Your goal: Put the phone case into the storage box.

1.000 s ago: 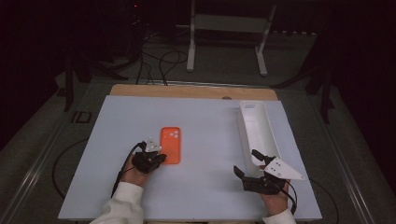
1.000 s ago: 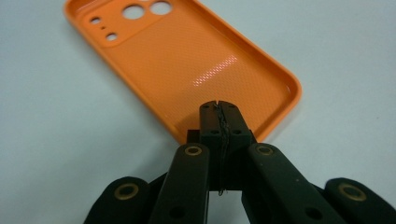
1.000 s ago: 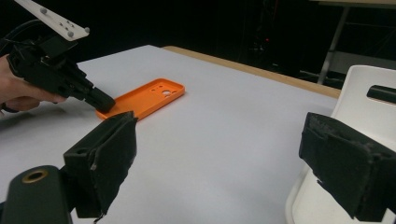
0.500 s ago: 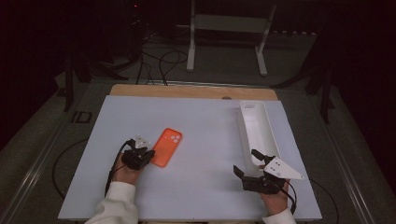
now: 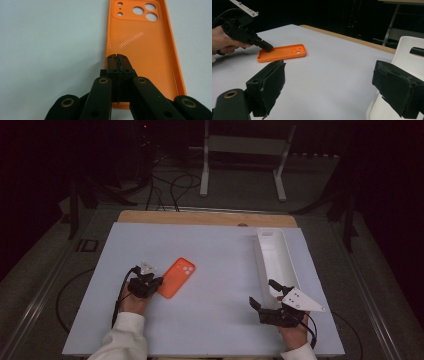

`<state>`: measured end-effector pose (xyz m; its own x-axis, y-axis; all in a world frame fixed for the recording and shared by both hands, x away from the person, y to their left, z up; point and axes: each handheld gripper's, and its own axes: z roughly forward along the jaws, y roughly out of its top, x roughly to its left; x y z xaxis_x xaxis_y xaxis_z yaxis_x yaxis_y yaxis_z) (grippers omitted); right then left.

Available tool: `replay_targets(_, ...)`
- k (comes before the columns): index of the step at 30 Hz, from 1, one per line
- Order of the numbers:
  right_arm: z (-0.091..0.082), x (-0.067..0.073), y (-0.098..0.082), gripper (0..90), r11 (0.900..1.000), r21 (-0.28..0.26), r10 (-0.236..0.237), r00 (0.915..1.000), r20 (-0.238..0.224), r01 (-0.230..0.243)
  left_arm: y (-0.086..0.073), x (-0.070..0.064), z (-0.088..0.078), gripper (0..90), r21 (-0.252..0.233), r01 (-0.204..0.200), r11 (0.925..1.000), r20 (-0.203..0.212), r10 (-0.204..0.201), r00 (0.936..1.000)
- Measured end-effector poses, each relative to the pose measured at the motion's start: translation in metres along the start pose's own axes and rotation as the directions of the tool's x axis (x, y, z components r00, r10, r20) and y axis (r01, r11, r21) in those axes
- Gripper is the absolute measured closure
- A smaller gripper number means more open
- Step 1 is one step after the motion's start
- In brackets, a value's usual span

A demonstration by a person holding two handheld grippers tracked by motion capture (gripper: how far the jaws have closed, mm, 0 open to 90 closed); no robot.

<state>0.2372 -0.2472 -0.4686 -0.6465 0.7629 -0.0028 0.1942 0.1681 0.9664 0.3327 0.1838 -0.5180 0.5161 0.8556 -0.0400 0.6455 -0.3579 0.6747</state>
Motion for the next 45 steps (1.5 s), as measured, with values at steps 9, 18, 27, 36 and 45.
replay_targets(9,0.0,0.0,0.0,11.1,1.0,0.0,0.001,1.0,0.001,-0.001,0.0,-0.004,-0.001,85.8,-0.007,-0.006,1.0,-0.003,0.006,1.0)
replay_targets(18,-0.001,-0.001,0.0,11.1,1.0,0.003,0.001,1.0,0.004,-0.001,0.002,-0.005,-0.027,66.0,-0.143,0.005,0.9897,0.04,0.0,0.9992)
replay_targets(27,0.0,-0.002,0.0,11.1,1.0,0.003,-0.001,1.0,0.005,0.001,-0.004,-0.004,-0.059,45.5,-0.278,-0.001,0.9607,0.062,0.018,0.9979)
replay_targets(36,-0.001,-0.004,0.0,11.1,1.0,0.0,0.0,1.0,0.008,0.0,-0.022,-0.001,-0.088,21.6,-0.381,0.009,0.9244,0.061,0.016,0.998)
replay_targets(45,-0.002,-0.008,0.002,11.1,1.0,-0.009,0.007,0.9998,0.017,-0.006,-0.038,0.0,-0.104,1.6,-0.395,0.009,0.9186,0.08,0.025,0.9965)
